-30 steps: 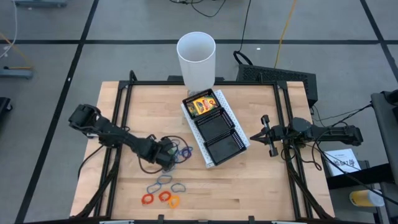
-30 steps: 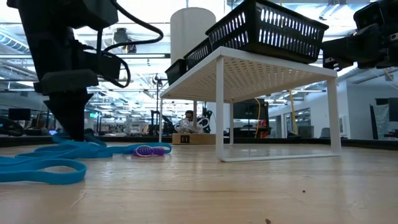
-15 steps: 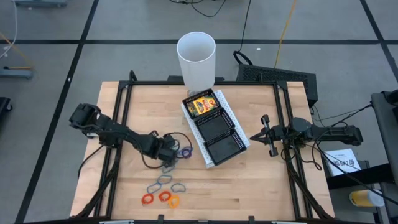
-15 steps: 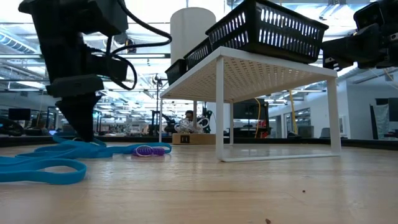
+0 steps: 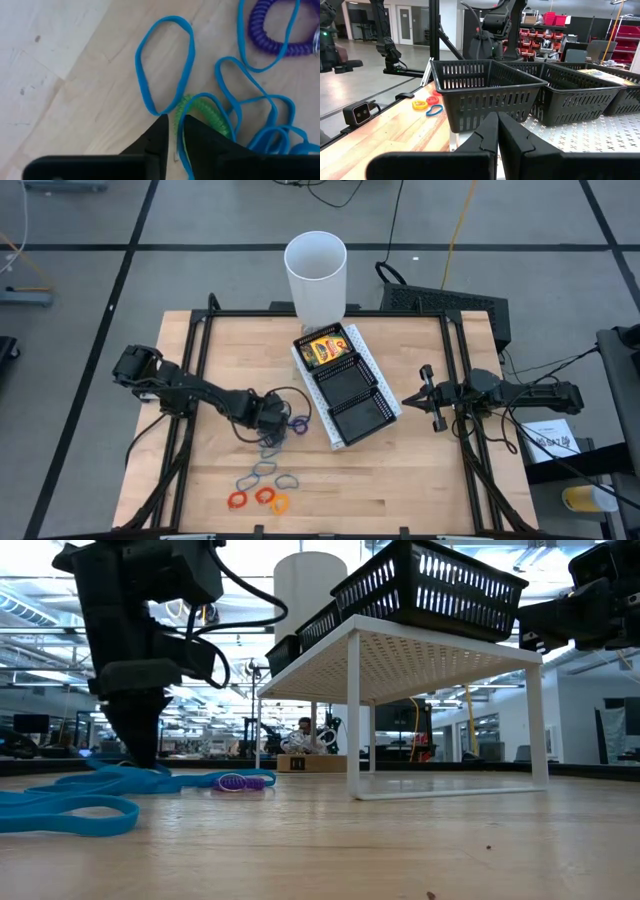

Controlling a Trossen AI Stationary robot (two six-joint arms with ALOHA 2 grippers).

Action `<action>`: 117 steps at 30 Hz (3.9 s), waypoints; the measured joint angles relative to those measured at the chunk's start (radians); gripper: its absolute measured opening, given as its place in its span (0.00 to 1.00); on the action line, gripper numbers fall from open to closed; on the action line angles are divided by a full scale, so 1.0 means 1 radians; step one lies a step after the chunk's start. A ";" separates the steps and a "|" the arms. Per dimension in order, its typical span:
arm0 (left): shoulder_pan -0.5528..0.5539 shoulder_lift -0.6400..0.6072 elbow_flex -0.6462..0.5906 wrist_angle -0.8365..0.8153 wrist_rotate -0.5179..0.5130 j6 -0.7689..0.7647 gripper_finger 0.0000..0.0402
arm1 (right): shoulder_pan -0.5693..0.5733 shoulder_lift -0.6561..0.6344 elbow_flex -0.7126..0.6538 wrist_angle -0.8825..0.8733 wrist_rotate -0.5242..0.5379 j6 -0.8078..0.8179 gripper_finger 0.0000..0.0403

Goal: Pick & Place Office Desk Supplies
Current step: Put the blue rubber band into the middle black bin on the shelf

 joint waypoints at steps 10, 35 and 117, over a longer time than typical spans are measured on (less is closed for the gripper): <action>0.029 0.000 0.000 0.009 -0.004 0.021 0.03 | 0.000 0.000 0.000 0.000 0.000 0.000 0.00; -0.043 -0.444 0.000 0.344 -0.239 0.222 0.01 | 0.000 0.000 0.000 0.000 0.000 0.000 0.00; 0.218 0.098 0.523 0.498 -0.074 0.654 0.13 | 0.000 0.002 0.000 -0.004 0.000 0.000 0.00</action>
